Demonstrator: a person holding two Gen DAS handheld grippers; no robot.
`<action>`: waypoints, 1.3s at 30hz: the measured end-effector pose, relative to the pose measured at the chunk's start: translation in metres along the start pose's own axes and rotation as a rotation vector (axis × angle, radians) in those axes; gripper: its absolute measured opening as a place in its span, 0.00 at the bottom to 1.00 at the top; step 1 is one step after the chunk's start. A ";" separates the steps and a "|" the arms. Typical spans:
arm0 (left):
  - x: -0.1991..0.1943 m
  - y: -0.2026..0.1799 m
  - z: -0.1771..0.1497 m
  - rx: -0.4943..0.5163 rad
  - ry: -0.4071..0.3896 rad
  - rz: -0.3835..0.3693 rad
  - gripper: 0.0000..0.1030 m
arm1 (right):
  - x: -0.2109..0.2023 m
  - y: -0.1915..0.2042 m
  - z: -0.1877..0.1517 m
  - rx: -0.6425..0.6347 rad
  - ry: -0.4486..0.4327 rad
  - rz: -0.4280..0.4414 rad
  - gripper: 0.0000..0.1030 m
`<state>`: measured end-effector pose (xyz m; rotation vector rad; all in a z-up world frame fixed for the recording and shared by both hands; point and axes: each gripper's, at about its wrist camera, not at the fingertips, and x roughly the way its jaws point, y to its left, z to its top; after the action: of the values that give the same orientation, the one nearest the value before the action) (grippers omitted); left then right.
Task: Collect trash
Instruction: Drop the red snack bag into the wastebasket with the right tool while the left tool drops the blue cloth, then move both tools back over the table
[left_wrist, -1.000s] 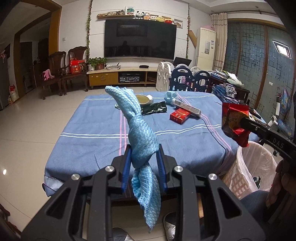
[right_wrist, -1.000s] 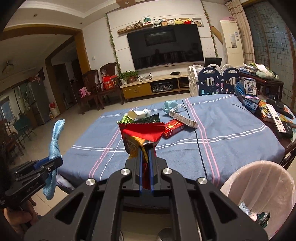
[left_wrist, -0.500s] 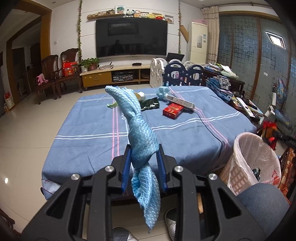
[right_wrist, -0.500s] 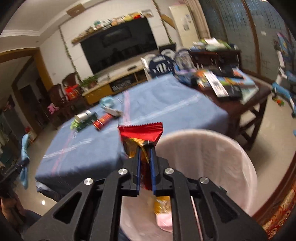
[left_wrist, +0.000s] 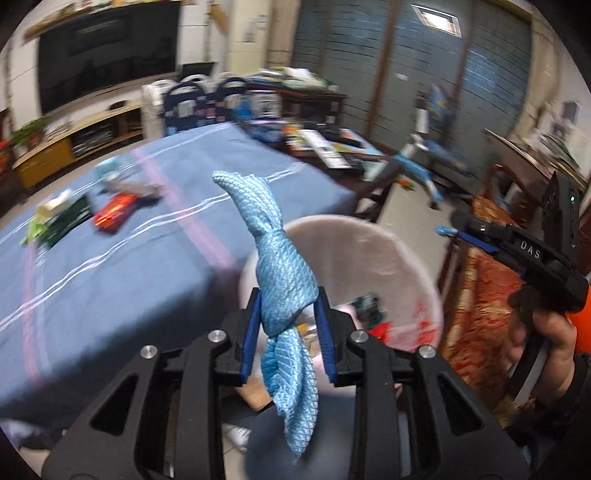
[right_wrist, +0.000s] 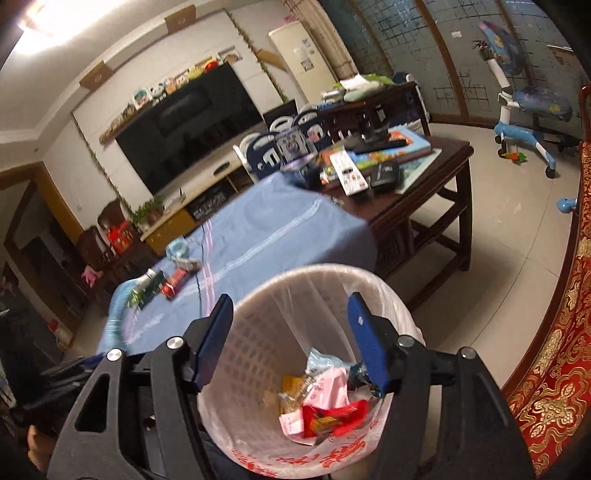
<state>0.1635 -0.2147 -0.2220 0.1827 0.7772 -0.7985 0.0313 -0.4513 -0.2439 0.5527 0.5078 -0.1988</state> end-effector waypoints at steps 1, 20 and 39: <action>0.006 -0.008 0.005 0.014 0.000 -0.014 0.36 | -0.005 0.006 0.003 0.000 -0.015 0.010 0.62; -0.171 0.142 -0.091 -0.256 -0.301 0.695 0.97 | 0.045 0.187 -0.039 -0.304 0.043 0.219 0.72; -0.191 0.181 -0.125 -0.404 -0.328 0.753 0.97 | 0.076 0.231 -0.063 -0.336 0.040 0.231 0.84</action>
<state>0.1372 0.0748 -0.2037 -0.0270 0.4827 0.0520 0.1431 -0.2275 -0.2250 0.2835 0.4989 0.1178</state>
